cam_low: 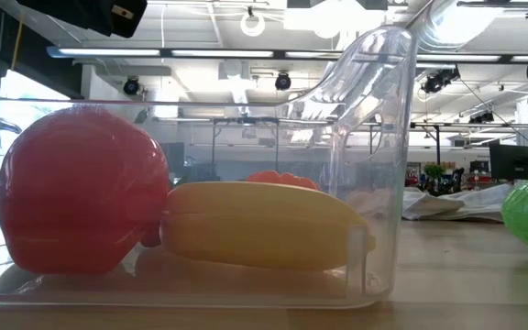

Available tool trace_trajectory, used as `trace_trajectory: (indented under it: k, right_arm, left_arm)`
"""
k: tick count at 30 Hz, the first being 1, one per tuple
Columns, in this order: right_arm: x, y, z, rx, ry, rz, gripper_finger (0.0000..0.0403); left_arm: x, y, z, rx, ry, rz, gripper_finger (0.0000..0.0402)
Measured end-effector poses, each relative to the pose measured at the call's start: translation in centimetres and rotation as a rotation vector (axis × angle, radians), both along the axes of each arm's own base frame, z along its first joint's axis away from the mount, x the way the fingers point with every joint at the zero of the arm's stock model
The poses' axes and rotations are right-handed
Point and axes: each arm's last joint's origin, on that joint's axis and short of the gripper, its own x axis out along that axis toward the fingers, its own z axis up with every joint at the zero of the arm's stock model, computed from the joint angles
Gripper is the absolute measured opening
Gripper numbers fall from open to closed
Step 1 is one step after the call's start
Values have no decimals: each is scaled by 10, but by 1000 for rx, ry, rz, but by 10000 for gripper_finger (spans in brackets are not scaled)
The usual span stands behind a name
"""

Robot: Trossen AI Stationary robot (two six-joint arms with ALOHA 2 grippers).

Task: Pick and placing Produce into tupperware
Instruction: Put the lemon into the bin

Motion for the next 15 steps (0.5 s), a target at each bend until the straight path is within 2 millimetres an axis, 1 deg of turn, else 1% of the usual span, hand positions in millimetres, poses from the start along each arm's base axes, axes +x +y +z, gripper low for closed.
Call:
trace_trajectory:
  k: [15]
  right_arm:
    - [2, 1, 0, -4, -30, 28, 206]
  left_arm:
    - [0, 0, 0, 0, 0, 0, 95]
